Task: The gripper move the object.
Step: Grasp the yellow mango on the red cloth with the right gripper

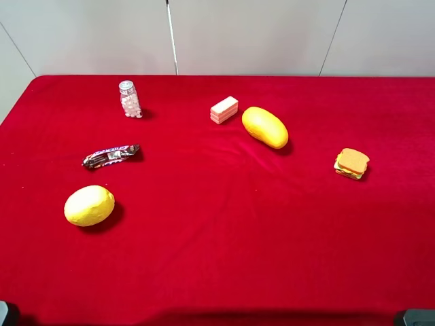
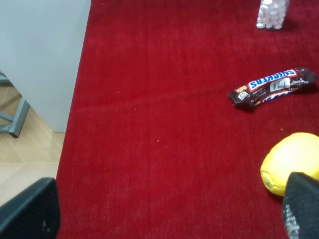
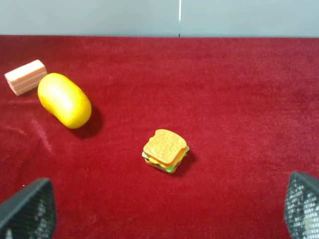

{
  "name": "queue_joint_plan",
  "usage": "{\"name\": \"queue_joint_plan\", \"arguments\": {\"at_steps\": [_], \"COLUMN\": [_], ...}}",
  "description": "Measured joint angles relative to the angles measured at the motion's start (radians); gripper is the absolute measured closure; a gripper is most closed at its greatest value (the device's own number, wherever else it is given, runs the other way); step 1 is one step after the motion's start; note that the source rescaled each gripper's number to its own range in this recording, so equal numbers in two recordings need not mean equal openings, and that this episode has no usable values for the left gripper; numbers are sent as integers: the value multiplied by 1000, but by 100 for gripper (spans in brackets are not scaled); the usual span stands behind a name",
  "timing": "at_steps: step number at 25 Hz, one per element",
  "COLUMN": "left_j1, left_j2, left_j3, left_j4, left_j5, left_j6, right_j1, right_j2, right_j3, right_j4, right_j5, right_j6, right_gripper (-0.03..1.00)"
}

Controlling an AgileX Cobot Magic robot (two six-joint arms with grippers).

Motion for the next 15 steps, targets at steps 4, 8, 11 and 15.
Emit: {"name": "queue_joint_plan", "arguments": {"at_steps": [4, 8, 11, 15], "left_j1": [0, 0, 0, 0], "left_j2": [0, 0, 0, 0], "left_j3": [0, 0, 0, 0], "left_j4": [0, 0, 0, 0], "left_j5": [0, 0, 0, 0], "left_j6": [0, 0, 0, 0], "right_j1": [0, 0, 0, 0], "right_j2": [0, 0, 0, 0], "right_j3": [0, 0, 0, 0], "right_j4": [0, 0, 0, 1], "right_j5": [0, 0, 0, 0], "right_j6": [0, 0, 0, 0], "right_gripper": [-3, -3, -3, -3]}}
